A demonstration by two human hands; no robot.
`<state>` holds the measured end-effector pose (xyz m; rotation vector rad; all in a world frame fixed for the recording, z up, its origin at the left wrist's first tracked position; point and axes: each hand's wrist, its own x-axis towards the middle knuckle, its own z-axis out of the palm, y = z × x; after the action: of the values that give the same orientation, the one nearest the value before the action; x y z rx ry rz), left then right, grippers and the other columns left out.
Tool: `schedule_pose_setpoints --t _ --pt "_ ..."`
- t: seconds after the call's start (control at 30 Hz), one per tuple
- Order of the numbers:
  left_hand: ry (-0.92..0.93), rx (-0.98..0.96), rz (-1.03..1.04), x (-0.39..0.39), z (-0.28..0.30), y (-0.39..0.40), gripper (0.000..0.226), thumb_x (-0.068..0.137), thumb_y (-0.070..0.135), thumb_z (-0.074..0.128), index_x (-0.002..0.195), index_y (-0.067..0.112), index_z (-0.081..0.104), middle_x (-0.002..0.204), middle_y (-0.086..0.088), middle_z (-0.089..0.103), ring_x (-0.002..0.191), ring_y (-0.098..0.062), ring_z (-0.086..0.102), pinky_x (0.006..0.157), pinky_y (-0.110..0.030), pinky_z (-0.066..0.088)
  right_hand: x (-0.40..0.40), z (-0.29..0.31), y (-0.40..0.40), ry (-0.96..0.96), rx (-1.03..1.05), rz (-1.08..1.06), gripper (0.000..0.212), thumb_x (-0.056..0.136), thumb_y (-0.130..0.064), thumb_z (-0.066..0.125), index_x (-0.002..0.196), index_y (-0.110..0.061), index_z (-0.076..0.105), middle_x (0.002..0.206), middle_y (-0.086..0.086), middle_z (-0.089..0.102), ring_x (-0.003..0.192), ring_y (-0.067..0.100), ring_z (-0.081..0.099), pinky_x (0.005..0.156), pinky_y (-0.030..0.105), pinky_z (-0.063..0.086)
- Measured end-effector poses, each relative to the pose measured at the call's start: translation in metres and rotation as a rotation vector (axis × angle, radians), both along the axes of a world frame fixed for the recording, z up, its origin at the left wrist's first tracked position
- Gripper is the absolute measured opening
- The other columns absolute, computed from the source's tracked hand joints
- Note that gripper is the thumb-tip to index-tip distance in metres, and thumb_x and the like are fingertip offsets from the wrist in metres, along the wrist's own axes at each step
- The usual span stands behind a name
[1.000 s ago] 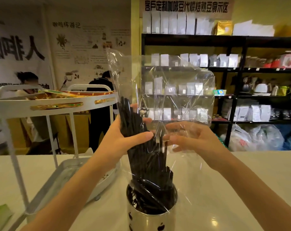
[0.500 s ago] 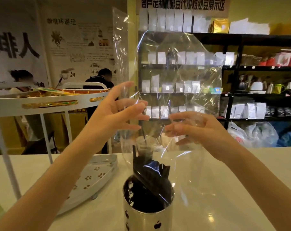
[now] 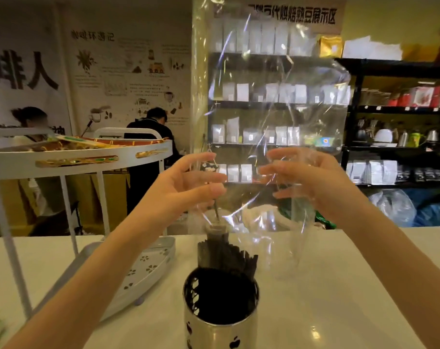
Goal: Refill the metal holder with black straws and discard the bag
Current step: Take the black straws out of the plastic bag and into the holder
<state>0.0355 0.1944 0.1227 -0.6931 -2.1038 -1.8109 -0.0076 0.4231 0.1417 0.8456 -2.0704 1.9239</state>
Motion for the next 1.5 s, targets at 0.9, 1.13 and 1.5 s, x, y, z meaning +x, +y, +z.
schedule_pose_setpoints --t 0.9,1.13,1.5 --pt "0.168 -0.192 0.137 0.005 -0.004 0.117 0.059 0.082 0.008 0.063 0.13 0.034 0.041 0.076 -0.003 0.067 0.059 -0.022 0.068 0.05 -0.032 0.058 -0.023 0.013 0.118 -0.311 0.073 -0.645 0.032 0.068 -0.031 0.079 0.065 -0.012 0.054 0.055 0.003 0.047 0.045 0.014 0.038 0.038 0.019 0.034" --pt "0.081 -0.537 0.096 0.008 -0.059 0.158 0.026 0.092 0.012 0.045 0.115 0.013 0.057 0.106 -0.008 0.061 0.087 -0.022 0.066 0.071 -0.039 0.058 -0.029 -0.048 0.151 -0.522 0.273 -0.731 0.043 0.063 -0.045 0.079 0.069 -0.014 0.05 0.059 0.003 0.045 0.049 0.015 0.038 0.049 0.025 0.037" --pt "-0.444 -0.436 -0.057 0.012 -0.182 0.166 0.03 0.089 0.005 0.05 0.119 0.006 0.053 0.091 -0.004 0.054 0.043 -0.008 0.06 0.049 -0.028 0.055 -0.014 -0.171 0.204 -0.758 0.15 -0.885 0.016 0.085 -0.01 0.055 0.069 -0.007 0.053 0.059 0.009 0.05 0.039 0.017 0.046 0.043 0.018 0.036"
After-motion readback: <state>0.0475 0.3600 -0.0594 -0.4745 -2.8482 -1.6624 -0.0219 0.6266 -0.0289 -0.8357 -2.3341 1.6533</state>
